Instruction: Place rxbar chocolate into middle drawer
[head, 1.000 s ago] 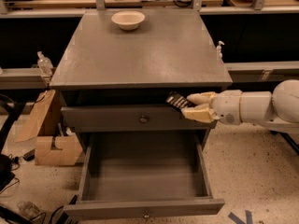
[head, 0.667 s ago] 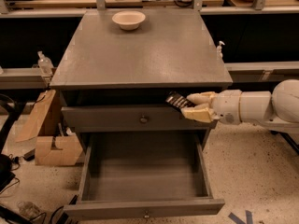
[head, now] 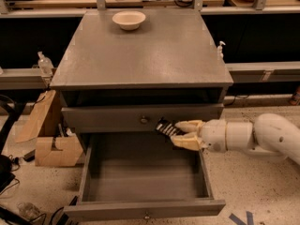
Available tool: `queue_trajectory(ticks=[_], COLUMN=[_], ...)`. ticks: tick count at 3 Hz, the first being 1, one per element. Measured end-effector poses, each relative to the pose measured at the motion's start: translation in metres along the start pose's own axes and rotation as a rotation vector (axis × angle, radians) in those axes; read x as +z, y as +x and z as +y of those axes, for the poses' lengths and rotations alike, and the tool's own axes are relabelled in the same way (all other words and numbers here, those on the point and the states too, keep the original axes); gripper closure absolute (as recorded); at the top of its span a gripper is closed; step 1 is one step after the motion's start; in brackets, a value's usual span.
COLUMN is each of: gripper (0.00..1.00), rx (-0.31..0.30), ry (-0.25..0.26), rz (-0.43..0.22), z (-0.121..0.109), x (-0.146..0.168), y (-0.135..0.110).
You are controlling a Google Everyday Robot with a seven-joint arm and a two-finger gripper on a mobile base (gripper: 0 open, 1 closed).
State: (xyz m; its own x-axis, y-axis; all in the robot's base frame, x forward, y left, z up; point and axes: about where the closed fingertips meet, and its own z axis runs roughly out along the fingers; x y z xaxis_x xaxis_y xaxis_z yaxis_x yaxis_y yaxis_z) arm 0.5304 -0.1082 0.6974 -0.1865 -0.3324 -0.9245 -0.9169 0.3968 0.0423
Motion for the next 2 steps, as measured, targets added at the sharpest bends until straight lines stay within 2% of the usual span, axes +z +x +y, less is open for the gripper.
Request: queue_trajectory(ticks=[1, 2], gripper=[1.0, 1.0], rx=[-0.034, -0.05], ry=[-0.09, -0.158], rz=[-0.036, 0.026], z=[0.029, 0.041], x=[0.02, 0.06], y=[0.046, 0.115])
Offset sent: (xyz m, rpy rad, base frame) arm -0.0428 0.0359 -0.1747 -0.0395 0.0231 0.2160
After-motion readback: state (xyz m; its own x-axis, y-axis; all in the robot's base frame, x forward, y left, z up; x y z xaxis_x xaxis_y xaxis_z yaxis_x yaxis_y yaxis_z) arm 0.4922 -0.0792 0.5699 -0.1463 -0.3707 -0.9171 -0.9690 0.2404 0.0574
